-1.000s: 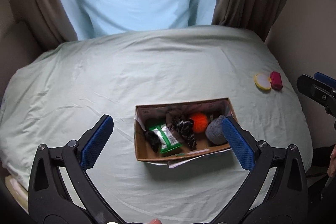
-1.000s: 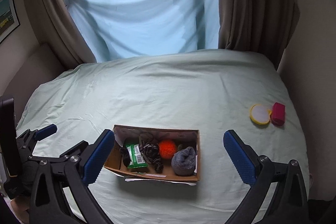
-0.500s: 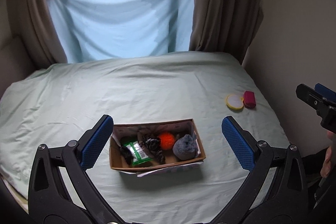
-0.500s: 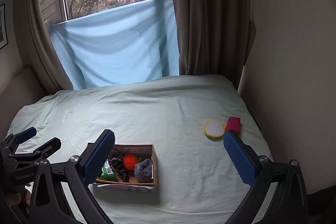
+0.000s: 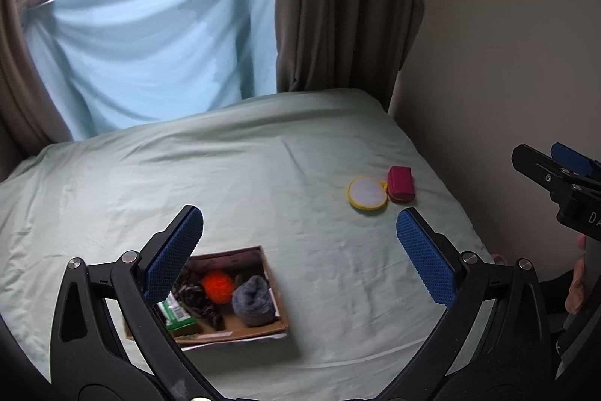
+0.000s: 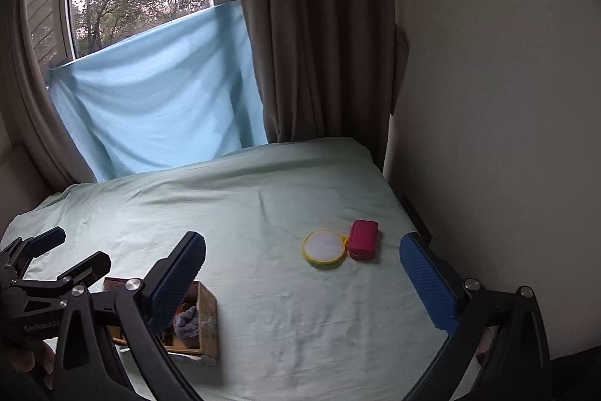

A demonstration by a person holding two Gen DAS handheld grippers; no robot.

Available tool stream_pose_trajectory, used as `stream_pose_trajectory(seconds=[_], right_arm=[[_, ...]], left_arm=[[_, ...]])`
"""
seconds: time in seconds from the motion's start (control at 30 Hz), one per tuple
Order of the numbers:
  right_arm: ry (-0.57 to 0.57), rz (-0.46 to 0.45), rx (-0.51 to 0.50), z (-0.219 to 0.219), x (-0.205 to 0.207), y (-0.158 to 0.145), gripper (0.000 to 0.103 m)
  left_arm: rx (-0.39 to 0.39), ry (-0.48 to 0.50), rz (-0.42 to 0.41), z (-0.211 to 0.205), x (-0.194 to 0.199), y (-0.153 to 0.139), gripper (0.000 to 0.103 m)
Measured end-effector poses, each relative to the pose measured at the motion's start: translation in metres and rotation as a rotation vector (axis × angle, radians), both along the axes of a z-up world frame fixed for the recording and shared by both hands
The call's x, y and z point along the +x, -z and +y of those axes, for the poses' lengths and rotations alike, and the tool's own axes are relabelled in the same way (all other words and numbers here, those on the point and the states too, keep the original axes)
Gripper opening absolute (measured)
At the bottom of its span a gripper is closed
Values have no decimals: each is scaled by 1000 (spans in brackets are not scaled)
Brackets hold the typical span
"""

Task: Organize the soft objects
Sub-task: 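Move both tools toward the yellow mesh pad and pink pouch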

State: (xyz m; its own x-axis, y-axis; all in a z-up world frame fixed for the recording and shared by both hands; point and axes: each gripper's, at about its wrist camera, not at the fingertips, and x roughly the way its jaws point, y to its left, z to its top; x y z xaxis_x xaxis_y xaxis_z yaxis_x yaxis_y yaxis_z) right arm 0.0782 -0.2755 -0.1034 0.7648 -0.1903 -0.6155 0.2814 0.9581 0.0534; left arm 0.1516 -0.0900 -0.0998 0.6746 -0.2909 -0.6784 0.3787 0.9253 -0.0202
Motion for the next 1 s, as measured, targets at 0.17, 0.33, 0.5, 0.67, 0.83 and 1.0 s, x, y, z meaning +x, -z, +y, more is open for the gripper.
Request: stream_pose_trajectory(seconds=[0.17, 0.33, 0.5, 0.67, 0.83, 1.0], right_arm=[[17, 35, 31, -57, 36, 35, 103], [22, 78, 53, -109, 79, 84, 103], [29, 122, 79, -155, 120, 140, 103], [42, 180, 114, -186, 157, 194, 103], [53, 227, 160, -207, 187, 242, 103], [61, 262, 208, -220, 208, 286, 103]], left_arm=[[15, 31, 50, -65, 36, 42, 103], [43, 67, 101, -125, 75, 102, 103], [64, 126, 145, -174, 112, 166, 103], [110, 200, 163, -218, 145, 224, 103], [173, 291, 162, -255, 174, 274, 103], [198, 338, 192, -276, 200, 319, 103]])
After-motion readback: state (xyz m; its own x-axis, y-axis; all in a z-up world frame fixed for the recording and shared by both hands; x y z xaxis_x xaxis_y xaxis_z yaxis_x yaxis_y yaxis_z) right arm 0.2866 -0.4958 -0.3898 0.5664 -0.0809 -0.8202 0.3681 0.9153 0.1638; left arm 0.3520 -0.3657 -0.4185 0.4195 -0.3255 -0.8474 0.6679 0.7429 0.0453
